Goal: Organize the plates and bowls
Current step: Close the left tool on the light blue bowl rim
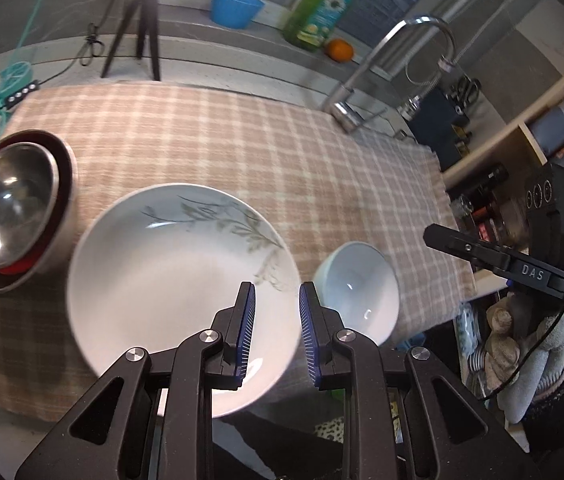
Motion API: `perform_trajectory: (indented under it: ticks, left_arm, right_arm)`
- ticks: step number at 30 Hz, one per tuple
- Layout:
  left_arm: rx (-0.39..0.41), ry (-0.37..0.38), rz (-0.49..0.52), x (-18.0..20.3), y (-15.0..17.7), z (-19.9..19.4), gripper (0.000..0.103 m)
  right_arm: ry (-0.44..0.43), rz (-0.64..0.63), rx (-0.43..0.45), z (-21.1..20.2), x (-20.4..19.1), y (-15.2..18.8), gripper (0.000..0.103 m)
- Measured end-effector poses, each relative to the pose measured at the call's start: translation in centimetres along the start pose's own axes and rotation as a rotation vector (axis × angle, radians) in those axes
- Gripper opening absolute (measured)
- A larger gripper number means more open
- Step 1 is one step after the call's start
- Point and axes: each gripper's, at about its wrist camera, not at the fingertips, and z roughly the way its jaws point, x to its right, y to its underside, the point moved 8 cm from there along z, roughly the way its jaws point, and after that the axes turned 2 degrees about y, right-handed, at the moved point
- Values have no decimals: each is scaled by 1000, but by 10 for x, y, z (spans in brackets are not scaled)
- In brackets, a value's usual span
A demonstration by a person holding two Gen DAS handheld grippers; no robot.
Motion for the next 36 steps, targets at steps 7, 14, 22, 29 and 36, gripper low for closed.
perform_trajectory:
  ticks: [7,14,22,29,36]
  left_arm:
    - [-61,21,42,32,13,29,21]
    - [-99,25,66,51,23,48,21]
    - [-117,-14,82,54,26,58,21]
    - [-132,-45,90,52,24,69,21]
    - [-155,-62,87,47,24,82,16]
  right_arm:
    - [4,33,-41,9,27,21,61]
    - [-22,71,-89,20,44,43,49]
    - [-50,64,-109,25,46,53,40]
    - [-75,64,-127,34,43,56,32]
    - [-106,108,-147,46,48,58,23]
